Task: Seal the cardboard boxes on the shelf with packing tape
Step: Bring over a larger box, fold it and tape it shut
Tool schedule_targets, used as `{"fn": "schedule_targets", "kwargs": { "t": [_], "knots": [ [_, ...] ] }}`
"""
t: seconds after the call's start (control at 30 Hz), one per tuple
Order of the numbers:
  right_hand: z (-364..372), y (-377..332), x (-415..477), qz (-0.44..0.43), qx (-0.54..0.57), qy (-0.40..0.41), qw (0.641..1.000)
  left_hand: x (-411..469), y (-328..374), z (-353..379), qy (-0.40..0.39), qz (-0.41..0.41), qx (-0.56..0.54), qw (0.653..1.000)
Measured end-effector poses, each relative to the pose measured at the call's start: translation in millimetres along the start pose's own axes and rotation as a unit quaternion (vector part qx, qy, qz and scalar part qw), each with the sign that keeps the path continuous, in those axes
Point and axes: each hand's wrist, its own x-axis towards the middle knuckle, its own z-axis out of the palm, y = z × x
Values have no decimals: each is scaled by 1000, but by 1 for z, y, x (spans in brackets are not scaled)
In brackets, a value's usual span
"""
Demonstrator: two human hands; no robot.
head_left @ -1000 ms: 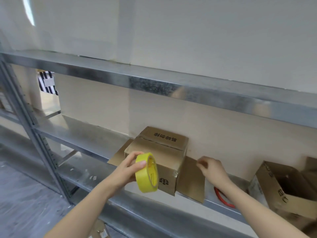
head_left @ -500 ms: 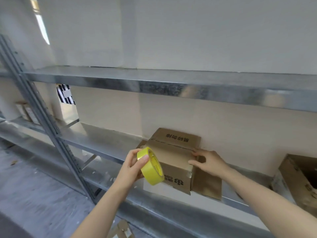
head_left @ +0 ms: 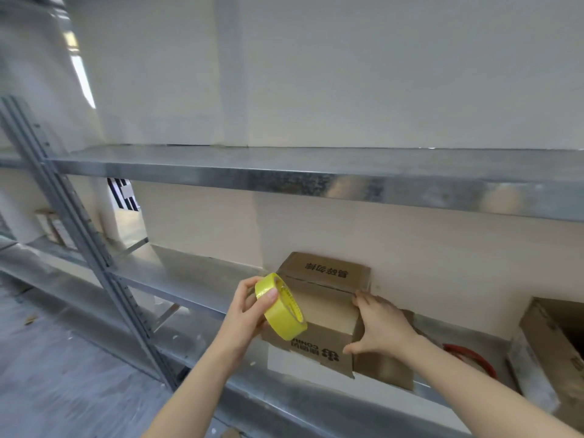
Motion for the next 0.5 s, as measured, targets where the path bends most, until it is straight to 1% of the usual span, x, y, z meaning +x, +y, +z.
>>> {"fn": "schedule_targets", "kwargs": {
  "t": [0.03, 0.1, 0.17, 0.2, 0.27, 0.33, 0.4, 0.5],
  "knots": [
    [-5, -1, 2, -6, -32, -9, 999, 0, 2, -6, 3, 3, 2, 1000],
    [-22, -7, 5, -8, -70, -53, 996, 0, 9, -18, 16, 12, 11, 1000],
    [-40, -14, 12, 9, -57, -78, 995, 2, 16, -33, 36, 23, 10, 999],
    [-46, -19, 16, 19, -34, -68, 997, 4, 18, -41, 47, 25, 10, 999],
    [-51, -31, 25, 23, 13, -3, 1000, 11, 24, -56, 61, 31, 8, 998],
    [-52, -46, 38, 1, 47, 51, 998, 23, 29, -68, 73, 32, 12, 997],
    [-53, -62, 53, -24, 50, 69, 996, 39, 33, -80, 80, 37, 7, 996],
    [-51, -81, 84, -67, 55, 64, 994, 71, 38, -94, 72, 44, 2, 996]
  ]
}}
